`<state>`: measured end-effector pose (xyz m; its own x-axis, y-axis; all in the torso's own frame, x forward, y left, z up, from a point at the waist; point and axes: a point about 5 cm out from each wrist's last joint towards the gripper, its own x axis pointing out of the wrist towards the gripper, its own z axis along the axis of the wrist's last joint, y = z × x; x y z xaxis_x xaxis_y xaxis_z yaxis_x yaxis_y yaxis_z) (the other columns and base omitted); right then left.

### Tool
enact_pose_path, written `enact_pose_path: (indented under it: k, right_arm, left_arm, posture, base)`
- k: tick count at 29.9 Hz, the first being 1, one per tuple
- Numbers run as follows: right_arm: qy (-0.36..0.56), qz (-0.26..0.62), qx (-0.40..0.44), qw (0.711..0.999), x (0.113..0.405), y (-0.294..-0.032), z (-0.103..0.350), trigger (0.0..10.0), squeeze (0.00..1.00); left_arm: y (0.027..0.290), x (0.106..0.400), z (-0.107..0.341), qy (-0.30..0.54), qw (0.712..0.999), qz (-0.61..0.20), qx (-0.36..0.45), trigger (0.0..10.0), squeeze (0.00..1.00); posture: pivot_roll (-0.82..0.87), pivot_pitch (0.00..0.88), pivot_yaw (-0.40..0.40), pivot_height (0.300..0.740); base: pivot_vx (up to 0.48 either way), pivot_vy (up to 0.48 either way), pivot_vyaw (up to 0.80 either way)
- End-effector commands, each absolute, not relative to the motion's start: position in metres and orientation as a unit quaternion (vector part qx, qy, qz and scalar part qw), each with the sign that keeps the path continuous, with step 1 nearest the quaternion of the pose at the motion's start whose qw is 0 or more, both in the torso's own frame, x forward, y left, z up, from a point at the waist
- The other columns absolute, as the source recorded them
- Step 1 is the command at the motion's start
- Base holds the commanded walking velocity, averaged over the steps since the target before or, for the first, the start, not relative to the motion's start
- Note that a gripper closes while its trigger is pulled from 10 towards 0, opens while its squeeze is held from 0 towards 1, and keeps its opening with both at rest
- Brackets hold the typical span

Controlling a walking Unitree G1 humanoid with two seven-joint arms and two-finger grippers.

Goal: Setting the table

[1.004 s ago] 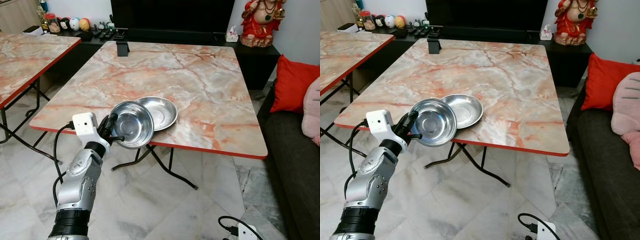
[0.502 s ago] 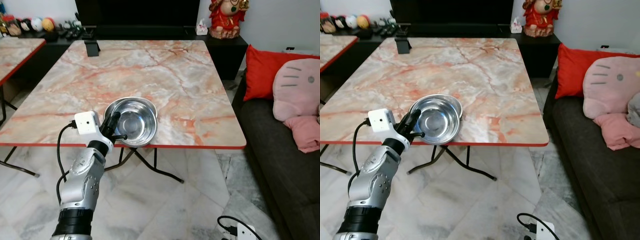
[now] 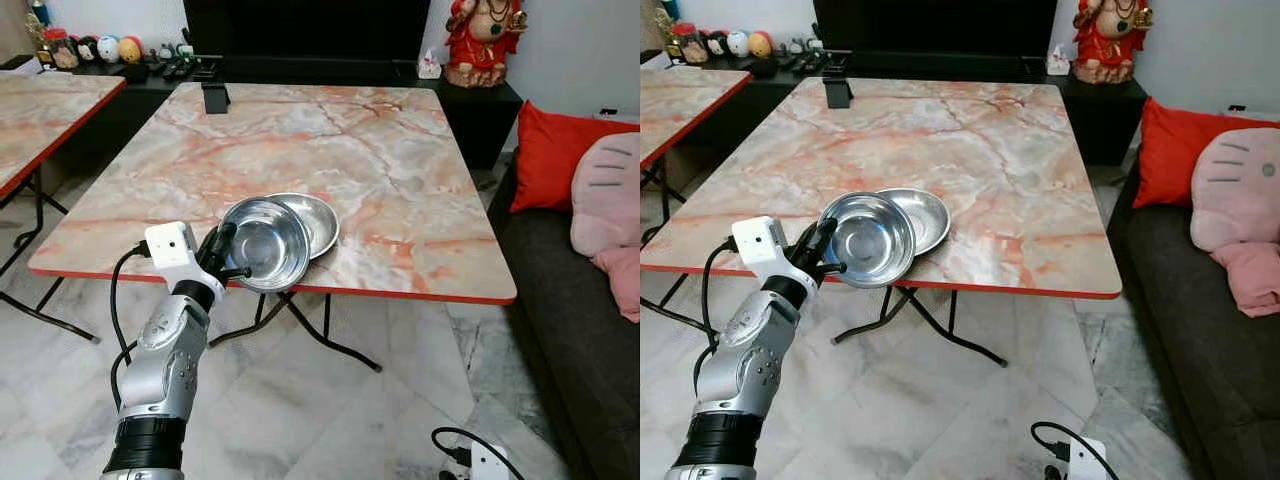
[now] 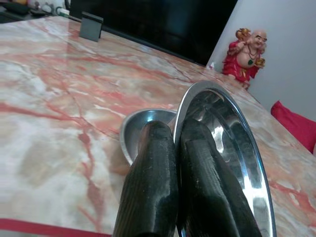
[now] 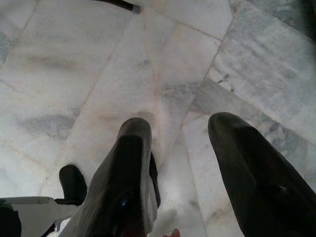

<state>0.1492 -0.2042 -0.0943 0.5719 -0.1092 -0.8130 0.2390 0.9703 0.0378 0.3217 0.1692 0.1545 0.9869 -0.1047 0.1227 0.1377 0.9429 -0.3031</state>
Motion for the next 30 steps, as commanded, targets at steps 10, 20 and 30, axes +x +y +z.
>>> enact_pose_path:
  k: [10,20,30]
  right_arm:
    - [0.445,-0.099,0.071,0.887,0.1529,-0.2044,-0.0925,10.0,0.00]
    - [0.445,-0.099,0.071,0.887,0.1529,-0.2048,-0.0925,10.0,0.00]
    - [0.446,-0.098,0.072,0.887,0.1529,-0.2034,-0.0928,10.0,0.00]
  left_arm:
    - [0.1676,0.3245,0.1753,-0.091,0.981,-0.066,-0.155,10.0,0.00]
    - [0.1662,0.3248,0.1779,-0.095,0.981,-0.067,-0.158,10.0,0.00]
    - [0.1663,0.3258,0.1797,-0.097,0.980,-0.069,-0.158,10.0,0.00]
  posture:
    - [-0.01,0.000,-0.018,0.740]
    - [-0.01,0.000,-0.019,0.740]
    - [-0.01,0.000,-0.020,0.740]
  base:
    - [0.253,0.000,-0.29]
    - [0.277,0.000,0.00]
    - [0.282,0.000,0.00]
